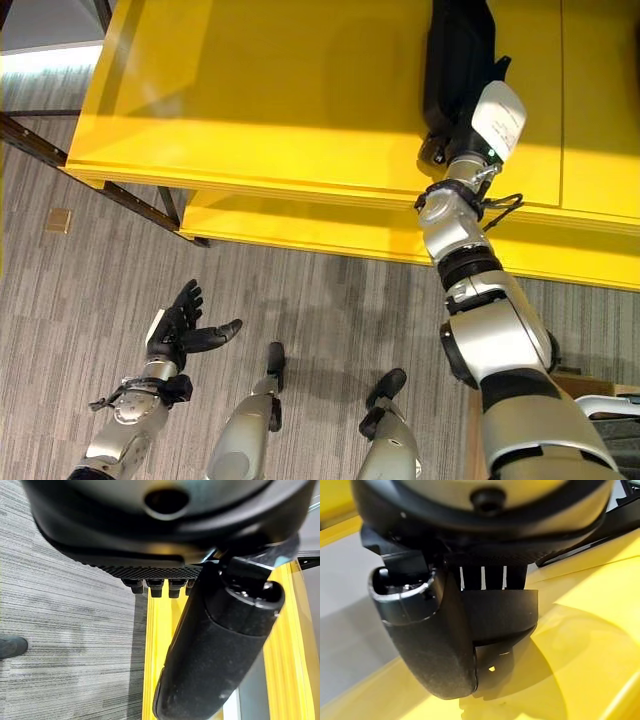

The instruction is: Move parts from the plastic box to the shelf.

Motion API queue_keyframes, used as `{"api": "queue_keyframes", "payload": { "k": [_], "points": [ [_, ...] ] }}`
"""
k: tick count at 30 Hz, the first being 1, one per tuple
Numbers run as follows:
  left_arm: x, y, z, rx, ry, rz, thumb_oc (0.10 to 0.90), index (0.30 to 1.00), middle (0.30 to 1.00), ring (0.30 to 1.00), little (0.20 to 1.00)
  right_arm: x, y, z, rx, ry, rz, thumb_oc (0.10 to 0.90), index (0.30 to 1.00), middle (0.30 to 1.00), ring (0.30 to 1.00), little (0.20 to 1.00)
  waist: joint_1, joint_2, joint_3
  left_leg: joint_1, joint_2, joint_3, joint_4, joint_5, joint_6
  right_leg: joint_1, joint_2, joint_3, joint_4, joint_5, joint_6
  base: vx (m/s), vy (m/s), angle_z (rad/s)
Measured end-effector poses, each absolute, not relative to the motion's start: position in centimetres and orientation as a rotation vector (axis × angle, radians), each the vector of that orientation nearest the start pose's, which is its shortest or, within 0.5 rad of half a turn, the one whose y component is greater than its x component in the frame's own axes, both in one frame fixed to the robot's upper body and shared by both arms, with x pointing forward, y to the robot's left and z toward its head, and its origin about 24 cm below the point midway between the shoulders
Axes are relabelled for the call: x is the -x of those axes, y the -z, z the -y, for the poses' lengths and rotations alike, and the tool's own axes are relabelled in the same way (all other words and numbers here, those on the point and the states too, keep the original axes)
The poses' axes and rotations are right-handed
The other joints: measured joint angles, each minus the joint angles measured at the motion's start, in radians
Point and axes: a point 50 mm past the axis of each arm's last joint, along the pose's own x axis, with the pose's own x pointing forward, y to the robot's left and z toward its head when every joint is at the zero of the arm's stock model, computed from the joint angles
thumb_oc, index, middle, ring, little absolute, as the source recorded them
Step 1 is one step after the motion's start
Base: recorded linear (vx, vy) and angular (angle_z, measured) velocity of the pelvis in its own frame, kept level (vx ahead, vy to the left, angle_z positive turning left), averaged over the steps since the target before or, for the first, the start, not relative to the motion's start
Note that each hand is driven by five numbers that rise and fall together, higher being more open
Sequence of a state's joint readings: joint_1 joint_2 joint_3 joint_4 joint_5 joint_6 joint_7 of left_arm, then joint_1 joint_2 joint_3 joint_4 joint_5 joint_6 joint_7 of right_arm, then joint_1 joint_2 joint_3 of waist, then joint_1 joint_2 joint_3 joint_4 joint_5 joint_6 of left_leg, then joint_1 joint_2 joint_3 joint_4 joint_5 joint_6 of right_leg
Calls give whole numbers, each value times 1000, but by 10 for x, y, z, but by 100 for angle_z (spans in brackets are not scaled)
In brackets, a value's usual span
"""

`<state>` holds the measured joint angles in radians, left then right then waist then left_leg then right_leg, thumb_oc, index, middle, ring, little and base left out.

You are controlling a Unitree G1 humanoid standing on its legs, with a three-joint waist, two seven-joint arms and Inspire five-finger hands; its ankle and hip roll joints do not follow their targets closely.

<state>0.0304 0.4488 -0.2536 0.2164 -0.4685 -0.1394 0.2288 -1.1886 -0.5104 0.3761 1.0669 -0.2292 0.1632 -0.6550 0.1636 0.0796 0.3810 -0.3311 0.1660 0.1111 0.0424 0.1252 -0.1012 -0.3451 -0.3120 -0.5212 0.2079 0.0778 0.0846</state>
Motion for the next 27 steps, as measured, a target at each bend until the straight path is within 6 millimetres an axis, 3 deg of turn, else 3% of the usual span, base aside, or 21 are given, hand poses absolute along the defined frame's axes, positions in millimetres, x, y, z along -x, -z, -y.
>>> {"api": "queue_keyframes", "payload": {
  "k": [8, 24, 25, 26, 27],
  "points": [
    [-235, 1, -212, -18, -105, -193, 900, 1000, 1000, 1000, 1000, -408, -233, 235, 944, 735, 230, 400, 300, 300, 300, 300, -3, 0, 0, -1, 0, -6, 2, 0, 0, 0, -1, 0, 3, -1, 0, 0, 0, 0],
    [-235, 1, -212, -19, -103, -193, 900, 1000, 1000, 1000, 1000, -411, -243, 231, 1178, 659, 263, 416, 322, 322, 322, 322, -7, -7, 4, -5, -1, -7, 3, 0, 0, -5, -1, -1, 11, -5, 2, 0, 0, 0],
    [-235, 1, -212, -19, -103, -192, 900, 1000, 1000, 1000, 1000, -411, -244, 231, 1187, 654, 264, 543, 500, 500, 500, 500, -11, -7, 4, -5, -1, -7, 3, 0, 0, -5, -2, -1, 11, -5, 2, 0, 0, 0],
    [-235, 1, -212, -19, -103, -192, 900, 1000, 1000, 1000, 1000, -411, -244, 231, 1190, 652, 265, 794, 852, 852, 852, 852, -13, -7, 4, -5, -1, -7, 3, 0, 0, -5, -1, -1, 11, -5, 2, 0, 0, 0],
    [-235, 1, -212, -19, -103, -193, 900, 1000, 1000, 1000, 1000, -411, -244, 231, 1195, 650, 267, 900, 1000, 1000, 1000, 1000, -13, -7, 4, -5, -1, -7, 3, 0, 0, -5, -1, -1, 11, -5, 2, 0, 0, 0]
  ]
}}
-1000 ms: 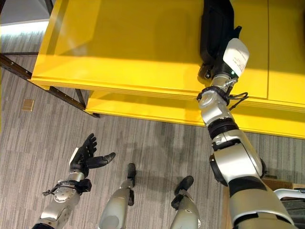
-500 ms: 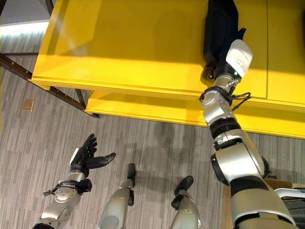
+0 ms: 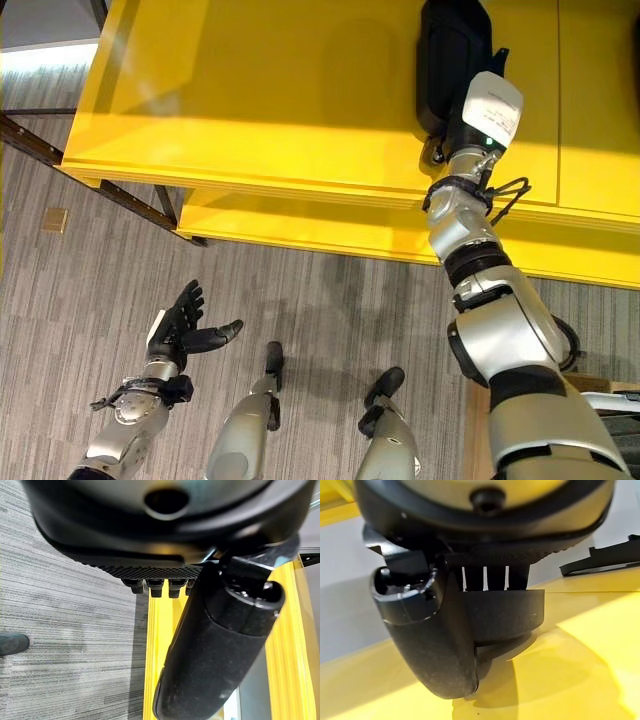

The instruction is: Move parts from the plastic box to the shelf.

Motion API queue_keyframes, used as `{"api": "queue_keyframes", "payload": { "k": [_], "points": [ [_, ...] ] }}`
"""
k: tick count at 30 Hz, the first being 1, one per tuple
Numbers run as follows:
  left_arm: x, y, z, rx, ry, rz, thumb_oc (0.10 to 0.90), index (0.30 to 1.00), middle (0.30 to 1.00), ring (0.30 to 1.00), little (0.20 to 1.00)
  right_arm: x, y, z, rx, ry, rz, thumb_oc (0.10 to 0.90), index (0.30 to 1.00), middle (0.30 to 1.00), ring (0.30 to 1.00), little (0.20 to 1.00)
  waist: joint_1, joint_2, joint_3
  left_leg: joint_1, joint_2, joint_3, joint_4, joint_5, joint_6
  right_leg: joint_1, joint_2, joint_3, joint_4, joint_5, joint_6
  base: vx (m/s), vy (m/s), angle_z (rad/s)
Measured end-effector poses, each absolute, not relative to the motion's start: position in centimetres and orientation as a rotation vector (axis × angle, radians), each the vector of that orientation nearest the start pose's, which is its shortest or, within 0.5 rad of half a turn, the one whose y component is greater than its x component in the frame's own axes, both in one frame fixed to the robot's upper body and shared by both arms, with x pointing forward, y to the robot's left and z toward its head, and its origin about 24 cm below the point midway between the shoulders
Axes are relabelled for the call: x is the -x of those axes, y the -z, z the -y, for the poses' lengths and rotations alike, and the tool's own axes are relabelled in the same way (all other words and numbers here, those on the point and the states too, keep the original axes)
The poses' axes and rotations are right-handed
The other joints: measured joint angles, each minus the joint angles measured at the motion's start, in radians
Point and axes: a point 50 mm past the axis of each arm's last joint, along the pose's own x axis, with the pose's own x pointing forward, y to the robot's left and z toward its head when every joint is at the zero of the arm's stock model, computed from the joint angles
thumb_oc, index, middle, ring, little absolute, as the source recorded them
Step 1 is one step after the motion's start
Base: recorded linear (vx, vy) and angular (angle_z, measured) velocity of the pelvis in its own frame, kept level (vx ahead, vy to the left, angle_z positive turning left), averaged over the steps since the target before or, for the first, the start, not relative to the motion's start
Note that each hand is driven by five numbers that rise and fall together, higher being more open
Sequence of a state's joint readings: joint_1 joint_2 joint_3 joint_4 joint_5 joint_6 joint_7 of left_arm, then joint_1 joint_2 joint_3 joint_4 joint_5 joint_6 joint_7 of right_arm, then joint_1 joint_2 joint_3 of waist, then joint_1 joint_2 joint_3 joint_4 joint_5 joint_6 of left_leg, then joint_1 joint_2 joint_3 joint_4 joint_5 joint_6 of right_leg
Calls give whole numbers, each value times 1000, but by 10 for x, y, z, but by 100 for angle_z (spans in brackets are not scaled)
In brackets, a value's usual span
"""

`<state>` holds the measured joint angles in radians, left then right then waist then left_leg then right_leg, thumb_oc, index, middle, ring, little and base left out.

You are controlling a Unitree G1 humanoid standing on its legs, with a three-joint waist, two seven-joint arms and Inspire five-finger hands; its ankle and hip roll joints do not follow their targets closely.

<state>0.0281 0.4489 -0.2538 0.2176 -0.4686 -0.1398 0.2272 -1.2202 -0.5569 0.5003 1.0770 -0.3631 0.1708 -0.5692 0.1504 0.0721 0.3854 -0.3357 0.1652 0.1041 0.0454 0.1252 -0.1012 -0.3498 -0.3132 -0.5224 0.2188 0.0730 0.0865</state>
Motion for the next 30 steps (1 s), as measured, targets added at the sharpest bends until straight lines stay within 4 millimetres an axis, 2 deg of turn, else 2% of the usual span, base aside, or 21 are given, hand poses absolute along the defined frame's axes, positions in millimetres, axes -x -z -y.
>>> {"api": "queue_keyframes", "payload": {
  "k": [13, 21, 30],
  "points": [
    [-235, 1, -212, -19, -104, -192, 900, 1000, 1000, 1000, 1000, -412, -248, 226, 1274, 618, 286, 900, 1000, 1000, 1000, 1000, -12, -1, 1, 1, 1, 1, 0, 0, 0, 0, 2, 1, 0, 0, 0, 0, 0, 0],
    [-237, -1, -216, -21, -119, -184, 900, 1000, 1000, 1000, 1000, -410, -266, 208, 1316, 568, 375, 900, 1000, 1000, 1000, 1000, -31, -36, 21, 4, 2, 18, 0, 0, 0, -9, 4, 18, 1, 3, -3, 1, 3, -4],
    [-237, -1, -218, -21, -129, -182, 900, 1000, 1000, 1000, 1000, -397, -297, 189, 1319, 563, 559, 900, 1000, 1000, 1000, 1000, -40, -40, 24, 7, 5, 25, 0, 0, 0, -11, 8, 20, 1, 5, -6, -1, 0, -1]
  ]
}}
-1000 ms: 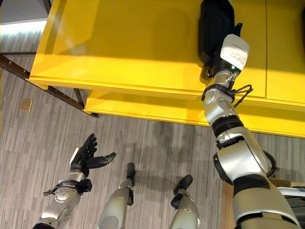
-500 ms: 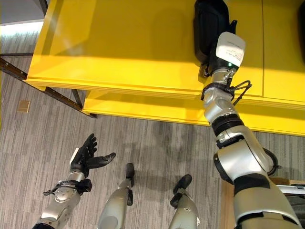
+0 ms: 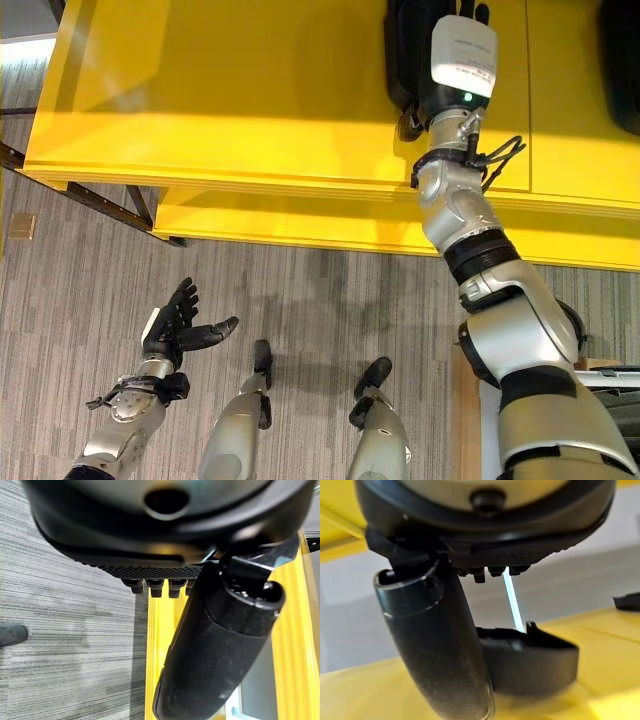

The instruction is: Move parts from the plastic box to the shelf.

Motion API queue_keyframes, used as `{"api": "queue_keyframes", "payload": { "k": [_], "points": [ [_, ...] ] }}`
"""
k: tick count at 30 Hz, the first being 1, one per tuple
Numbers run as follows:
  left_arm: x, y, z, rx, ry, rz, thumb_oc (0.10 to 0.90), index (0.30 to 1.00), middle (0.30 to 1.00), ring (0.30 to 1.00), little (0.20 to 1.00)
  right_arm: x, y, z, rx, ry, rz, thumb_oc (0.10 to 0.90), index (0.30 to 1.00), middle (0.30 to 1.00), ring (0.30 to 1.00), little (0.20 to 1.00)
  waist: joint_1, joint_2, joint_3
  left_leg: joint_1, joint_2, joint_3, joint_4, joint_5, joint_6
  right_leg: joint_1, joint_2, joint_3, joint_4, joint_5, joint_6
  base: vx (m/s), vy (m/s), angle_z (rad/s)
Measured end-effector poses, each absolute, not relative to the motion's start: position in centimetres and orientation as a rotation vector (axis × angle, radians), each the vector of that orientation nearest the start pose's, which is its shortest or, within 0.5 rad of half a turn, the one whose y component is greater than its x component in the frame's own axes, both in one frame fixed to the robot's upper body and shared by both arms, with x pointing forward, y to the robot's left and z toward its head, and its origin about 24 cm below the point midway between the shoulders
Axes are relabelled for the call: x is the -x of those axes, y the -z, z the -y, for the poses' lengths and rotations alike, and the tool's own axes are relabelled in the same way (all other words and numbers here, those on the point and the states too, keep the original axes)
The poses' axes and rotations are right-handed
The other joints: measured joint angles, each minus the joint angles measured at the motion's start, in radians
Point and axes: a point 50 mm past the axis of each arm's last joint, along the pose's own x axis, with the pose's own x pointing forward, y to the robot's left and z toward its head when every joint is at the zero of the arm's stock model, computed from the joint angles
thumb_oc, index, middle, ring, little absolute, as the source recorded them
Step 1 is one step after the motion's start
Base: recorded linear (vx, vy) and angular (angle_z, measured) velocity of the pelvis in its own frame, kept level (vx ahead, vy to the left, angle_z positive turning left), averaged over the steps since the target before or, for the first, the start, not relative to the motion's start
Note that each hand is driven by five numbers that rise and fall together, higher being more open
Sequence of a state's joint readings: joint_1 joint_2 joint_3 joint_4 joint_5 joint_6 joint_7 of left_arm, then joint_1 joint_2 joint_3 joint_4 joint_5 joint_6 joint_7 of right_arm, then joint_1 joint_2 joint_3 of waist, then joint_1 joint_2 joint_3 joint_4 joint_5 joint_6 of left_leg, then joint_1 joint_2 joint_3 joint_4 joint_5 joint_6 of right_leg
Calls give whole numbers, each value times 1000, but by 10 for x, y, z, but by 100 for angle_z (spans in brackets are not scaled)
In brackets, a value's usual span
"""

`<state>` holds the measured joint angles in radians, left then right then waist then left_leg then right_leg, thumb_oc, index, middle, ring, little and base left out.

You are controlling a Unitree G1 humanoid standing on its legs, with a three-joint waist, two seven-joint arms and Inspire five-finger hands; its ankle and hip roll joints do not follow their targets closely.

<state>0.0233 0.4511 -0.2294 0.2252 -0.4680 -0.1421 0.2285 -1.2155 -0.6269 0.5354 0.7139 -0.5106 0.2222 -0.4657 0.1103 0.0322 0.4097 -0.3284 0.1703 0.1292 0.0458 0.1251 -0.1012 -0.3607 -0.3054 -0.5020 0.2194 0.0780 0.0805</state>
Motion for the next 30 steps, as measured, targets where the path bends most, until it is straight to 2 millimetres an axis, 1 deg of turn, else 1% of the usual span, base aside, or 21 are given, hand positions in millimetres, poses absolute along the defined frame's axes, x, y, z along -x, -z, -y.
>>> {"api": "queue_keyframes", "payload": {
  "k": [4, 6, 12, 15, 18, 19, 21, 23, 24, 26, 27, 28, 30],
  "points": [
    [-237, -2, -218, -22, -130, -181, 900, 1000, 1000, 1000, 1000, -385, -317, 185, 1295, 596, 663, 900, 1000, 1000, 1000, 1000, 1, -1, 0, 1, 0, 0, 1, 0, 0, 1, 0, 1, 1, 0, 0, 0, 0, 0],
    [-237, -2, -219, -22, -134, -180, 900, 1000, 1000, 1000, 1000, -380, -319, 184, 1289, 594, 698, 900, 1000, 1000, 1000, 1000, 1, -3, 2, 2, 1, 0, 1, 0, 0, 1, 1, 1, 2, 0, 0, 0, 0, 0],
    [-238, -5, -226, -21, -161, -169, 900, 1000, 1000, 1000, 1000, -376, -316, 188, 1279, 601, 703, 900, 1000, 1000, 1000, 1000, 0, -20, 11, 5, 1, 2, 5, 0, 0, 2, 0, 5, 7, 1, -1, 0, 0, 0],
    [-237, -4, -227, -21, -163, -171, 900, 1000, 1000, 1000, 1000, -376, -312, 189, 1278, 596, 696, 900, 1000, 1000, 1000, 1000, 0, -21, 12, 5, 1, 2, 6, 0, 0, 2, 0, 5, 7, 1, -1, 0, 0, 0],
    [-234, -2, -228, -22, -170, -181, 900, 1000, 1000, 1000, 1000, -370, -306, 188, 1249, 576, 714, 900, 1000, 1000, 1000, 1000, -4, -22, 12, 7, 1, 2, 6, 0, 0, 2, 0, 6, 8, 1, -2, 1, 1, -1],
    [-234, -2, -228, -22, -171, -181, 900, 1000, 1000, 1000, 1000, -369, -302, 188, 1260, 568, 718, 900, 1000, 1000, 1000, 1000, -9, -25, 14, 10, 1, 3, 6, 0, 0, 3, 0, 9, 9, 1, -2, 4, 0, -5],
    [-234, -2, -230, -22, -175, -182, 900, 1000, 1000, 1000, 1000, -367, -296, 187, 1264, 550, 725, 900, 1000, 1000, 1000, 1000, -5, -32, 18, 16, 2, 6, 6, 0, 0, 4, 1, 18, 10, 1, -2, 6, -5, -7],
    [-234, -3, -229, -21, -175, -182, 900, 1000, 1000, 1000, 1000, -367, -290, 189, 1266, 537, 712, 900, 1000, 1000, 1000, 1000, -17, -40, 23, 18, 2, 10, 6, 0, 0, 5, 1, 22, 10, 2, -3, 3, -3, -2],
    [-234, -2, -229, -20, -176, -185, 900, 1000, 1000, 1000, 1000, -362, -285, 192, 1245, 533, 713, 900, 1000, 1000, 1000, 1000, -15, -44, 24, 18, 2, 9, 6, 0, 0, 7, 1, 22, 10, 2, -3, 0, 0, 0],
    [-233, -1, -231, -18, -183, -191, 900, 1000, 1000, 1000, 1000, -356, -274, 194, 1225, 517, 711, 900, 1000, 1000, 1000, 1000, -31, -45, 25, 24, 4, 14, 6, 0, 0, 8, 3, 24, 9, 2, -3, 8, -4, -4],
    [-232, -1, -231, -16, -186, -192, 900, 1000, 1000, 1000, 1000, -349, -264, 197, 1199, 504, 713, 900, 1000, 1000, 1000, 1000, -32, -45, 25, 30, 4, 17, 5, -1, 0, 12, 7, 26, 7, 2, -4, 18, -12, -7],
    [-232, 0, -230, -12, -189, -194, 900, 1000, 1000, 1000, 1000, -338, -251, 199, 1135, 482, 717, 900, 1000, 1000, 1000, 1000, -33, -45, 25, 39, 4, 18, 1, -1, 0, 22, 10, 27, 1, 2, -4, 28, -14, -6],
    [-230, 2, -229, 5, -199, -198, 900, 1000, 1000, 1000, 1000, -322, -217, 200, 1032, 417, 675, 900, 1000, 1000, 1000, 1000, -60, -46, 25, 63, 11, 25, -6, -2, 1, 43, 17, 28, -9, 3, -3, 66, -40, -10]
  ]
}}
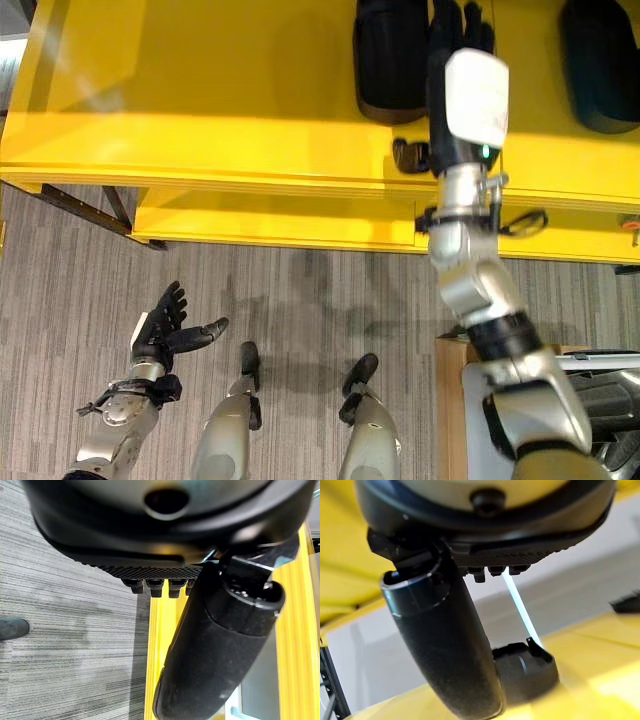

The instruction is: Move parts from the plastic box to the shelf.

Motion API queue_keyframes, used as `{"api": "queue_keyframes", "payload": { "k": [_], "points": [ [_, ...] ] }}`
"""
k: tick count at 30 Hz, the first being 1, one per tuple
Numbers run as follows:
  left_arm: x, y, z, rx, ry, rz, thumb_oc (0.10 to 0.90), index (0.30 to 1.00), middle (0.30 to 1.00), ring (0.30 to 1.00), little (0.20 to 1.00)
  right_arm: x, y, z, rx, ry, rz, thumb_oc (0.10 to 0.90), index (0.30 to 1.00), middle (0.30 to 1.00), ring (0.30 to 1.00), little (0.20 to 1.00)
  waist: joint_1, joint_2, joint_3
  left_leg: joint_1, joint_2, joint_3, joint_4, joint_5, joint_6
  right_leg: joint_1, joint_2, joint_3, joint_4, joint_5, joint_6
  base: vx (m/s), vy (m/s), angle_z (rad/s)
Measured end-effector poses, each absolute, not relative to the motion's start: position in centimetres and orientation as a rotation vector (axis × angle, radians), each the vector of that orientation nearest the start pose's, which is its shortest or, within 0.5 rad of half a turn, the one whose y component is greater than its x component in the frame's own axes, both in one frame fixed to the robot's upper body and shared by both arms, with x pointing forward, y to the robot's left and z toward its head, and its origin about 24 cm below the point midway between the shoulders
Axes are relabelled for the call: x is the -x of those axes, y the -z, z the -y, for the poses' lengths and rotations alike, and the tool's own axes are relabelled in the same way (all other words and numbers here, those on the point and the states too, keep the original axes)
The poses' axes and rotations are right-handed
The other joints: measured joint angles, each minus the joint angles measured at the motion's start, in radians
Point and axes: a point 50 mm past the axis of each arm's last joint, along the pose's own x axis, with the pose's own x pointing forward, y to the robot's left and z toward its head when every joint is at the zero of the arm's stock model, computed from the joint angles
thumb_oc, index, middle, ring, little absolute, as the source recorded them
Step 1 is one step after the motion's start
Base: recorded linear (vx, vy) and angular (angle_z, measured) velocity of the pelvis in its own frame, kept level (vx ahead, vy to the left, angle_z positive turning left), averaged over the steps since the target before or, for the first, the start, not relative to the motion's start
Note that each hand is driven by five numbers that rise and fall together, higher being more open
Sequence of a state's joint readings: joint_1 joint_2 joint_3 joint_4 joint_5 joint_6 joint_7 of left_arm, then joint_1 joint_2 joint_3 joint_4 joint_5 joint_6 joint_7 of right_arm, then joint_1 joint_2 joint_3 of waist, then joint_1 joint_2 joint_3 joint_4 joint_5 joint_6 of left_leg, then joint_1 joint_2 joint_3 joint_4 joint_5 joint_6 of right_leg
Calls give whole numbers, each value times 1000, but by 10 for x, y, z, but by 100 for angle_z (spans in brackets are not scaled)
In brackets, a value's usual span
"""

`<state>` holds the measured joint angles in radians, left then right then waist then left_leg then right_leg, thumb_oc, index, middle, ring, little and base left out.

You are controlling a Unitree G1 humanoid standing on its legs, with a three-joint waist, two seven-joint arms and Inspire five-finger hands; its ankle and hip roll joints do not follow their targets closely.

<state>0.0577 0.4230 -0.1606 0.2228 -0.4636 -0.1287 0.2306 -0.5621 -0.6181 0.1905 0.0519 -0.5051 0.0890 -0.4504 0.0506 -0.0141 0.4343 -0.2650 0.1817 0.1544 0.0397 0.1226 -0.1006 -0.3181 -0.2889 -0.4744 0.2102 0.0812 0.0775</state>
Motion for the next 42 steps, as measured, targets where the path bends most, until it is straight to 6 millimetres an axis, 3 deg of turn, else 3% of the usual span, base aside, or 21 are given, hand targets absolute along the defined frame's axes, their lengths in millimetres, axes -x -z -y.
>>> {"api": "queue_keyframes", "payload": {
  "k": [1, 2, 4, 7, 8, 11, 14, 17, 18, 19, 20, 21, 23, 25, 26, 28, 29, 31, 34, 37, 42],
  "points": [
    [-228, 4, -225, 22, -199, -203, 900, 1000, 1000, 1000, 1000, -301, -181, 201, 933, 383, 604, 900, 1000, 1000, 1000, 1000, -2, -3, -2, 29, 9, 7, -16, 0, -1, 26, 14, 0, -22, 2, -1, 105, -74, -16],
    [-228, 5, -225, 24, -199, -205, 900, 1000, 1000, 1000, 1000, -294, -169, 202, 902, 366, 576, 900, 1000, 1000, 1000, 1000, -15, -3, -2, 34, 14, 9, -20, 1, -2, 30, 20, 1, -29, 3, -1, 95, -70, -17],
    [-224, 7, -226, 35, -215, -213, 900, 1000, 1000, 1000, 1000, -271, -141, 201, 681, 325, 520, 900, 1000, 1000, 1000, 1000, -25, -8, -4, 71, 28, 20, -49, 9, -14, 63, 47, 1, -63, 14, -4, 63, -74, -17],
    [-213, 14, -230, 40, -241, -242, 900, 1000, 1000, 1000, 1000, -253, -109, 205, 503, 223, 377, 900, 1000, 1000, 1000, 1000, -50, -25, -33, 112, 53, 35, -73, 4, -23, 92, 76, 8, -91, 14, -4, 97, -118, -23],
    [-208, 18, -233, 41, -254, -258, 900, 1000, 1000, 1000, 1000, -251, -102, 206, 427, 195, 334, 900, 1000, 1000, 1000, 1000, -70, -33, -61, 121, 72, 48, -78, 4, -30, 93, 102, 19, -105, 13, -4, 139, -182, -42],
    [-195, 25, -243, 44, -307, -290, 900, 1000, 1000, 1000, 1000, -249, -100, 200, 339, 121, 326, 900, 1000, 1000, 1000, 1000, -68, -53, -118, 166, 108, 96, -82, 2, -47, 109, 154, 61, -134, 20, -19, 92, -106, -55],
    [-190, 28, -244, 58, -327, -304, 900, 1000, 1000, 1000, 1000, -248, -100, 197, 280, 72, 341, 900, 1000, 1000, 1000, 1000, -68, -48, -162, 213, 146, 117, -82, -3, -46, 141, 206, 95, -165, 15, -28, 81, -53, -46],
    [-188, 31, -241, 62, -320, -315, 900, 1000, 1000, 1000, 1000, -251, -101, 184, 270, -12, 344, 900, 1000, 1000, 1000, 1000, -33, -64, -185, 228, 142, -10, -18, -11, -28, 153, 226, 172, -186, 22, -59, 60, -15, -64],
    [-189, 31, -238, 68, -312, -313, 900, 1000, 1000, 1000, 1000, -253, -103, 181, 272, -29, 352, 900, 1000, 1000, 1000, 1000, -21, -71, -187, 205, 129, -88, 36, -27, -11, 154, 220, 200, -193, 29, -70, 32, -17, -53],
    [-189, 32, -234, 80, -304, -310, 900, 1000, 1000, 1000, 1000, -255, -105, 177, 277, -49, 362, 900, 1000, 1000, 1000, 1000, -8, -74, -192, 179, 108, -176, 64, -61, -35, 155, 205, 221, -203, 40, -71, 60, 1, -45],
    [-191, 32, -228, 94, -289, -306, 900, 1000, 1000, 1000, 1000, -257, -109, 176, 275, -58, 376, 900, 1000, 1000, 1000, 1000, 1, -77, -191, 154, 48, -266, 86, -108, -55, 155, 190, 251, -214, 50, -69, 19, 50, -58],
    [-191, 34, -216, 117, -256, -310, 900, 1000, 1000, 1000, 1000, -261, -113, 173, 253, -63, 392, 900, 1000, 1000, 1000, 1000, 21, -78, -191, 100, -121, -372, 111, -163, -17, 147, 153, 289, -223, 66, -55, -9, 114, -57],
    [-186, 36, -214, 121, -241, -313, 900, 1000, 1000, 1000, 1000, -263, -116, 167, 236, -77, 406, 900, 1000, 1000, 1000, 1000, 40, -73, -194, 64, -253, -427, 149, -160, 69, 113, 144, 315, -191, 70, -39, -24, 100, -91],
    [-177, 38, -225, 95, -272, -334, 900, 1000, 1000, 1000, 1000, -262, -113, 151, 192, -119, 404, 900, 1000, 1000, 1000, 1000, 42, -107, -200, 53, -261, -376, 191, -186, 97, 84, 140, 374, -165, 49, -9, 12, 133, -94],
    [-176, 40, -226, 92, -276, -345, 900, 1000, 1000, 1000, 1000, -260, -110, 150, 187, -129, 392, 900, 1000, 1000, 1000, 1000, 37, -108, -200, 59, -266, -354, 198, -188, 116, 97, 135, 380, -170, 34, 8, 4, 151, -71],
    [-176, 40, -225, 67, -244, -351, 900, 1000, 1000, 1000, 1000, -259, -104, 150, 196, -125, 366, 900, 1000, 1000, 1000, 1000, 31, -99, -197, 83, -271, -304, 199, -189, 152, 85, 131, 383, -43, -39, 15, -9, 152, -65],
    [-177, 39, -226, 56, -230, -349, 900, 1000, 1000, 1000, 1000, -258, -101, 151, 196, -121, 356, 900, 1000, 1000, 1000, 1000, 29, -96, -197, 96, -274, -283, 194, -184, 155, 102, 142, 384, -14, -46, 16, -6, 177, -53],
    [-177, 38, -228, 43, -226, -349, 900, 1000, 1000, 1000, 1000, -254, -95, 152, 199, -135, 330, 900, 1000, 1000, 1000, 1000, 19, -93, -199, 120, -284, -242, 184, -181, 158, 124, 143, 399, -73, -7, 16, 15, 150, -55],
    [-170, 39, -231, 39, -238, -363, 900, 1000, 1000, 1000, 1000, -247, -83, 158, 212, -134, 268, 900, 1000, 1000, 1000, 1000, -13, -75, -203, 159, -279, -183, 126, -168, 177, 151, 136, 437, -128, -5, 23, -2, 125, -64],
    [-170, 40, -230, 39, -227, -365, 900, 1000, 1000, 1000, 1000, -244, -76, 160, 216, -130, 225, 900, 1000, 1000, 1000, 1000, -39, -75, -204, 190, -287, -141, 101, -163, 183, 152, 122, 451, -136, 26, 36, -29, 108, -39],
    [-173, 39, -227, 37, -201, -360, 900, 1000, 1000, 1000, 1000, -244, -77, 163, 246, -153, 218, 900, 1000, 1000, 1000, 1000, -78, -62, -207, 207, -288, -68, 92, -165, 184, 135, 136, 532, -152, 90, 37, -59, 94, -49]
  ]
}}
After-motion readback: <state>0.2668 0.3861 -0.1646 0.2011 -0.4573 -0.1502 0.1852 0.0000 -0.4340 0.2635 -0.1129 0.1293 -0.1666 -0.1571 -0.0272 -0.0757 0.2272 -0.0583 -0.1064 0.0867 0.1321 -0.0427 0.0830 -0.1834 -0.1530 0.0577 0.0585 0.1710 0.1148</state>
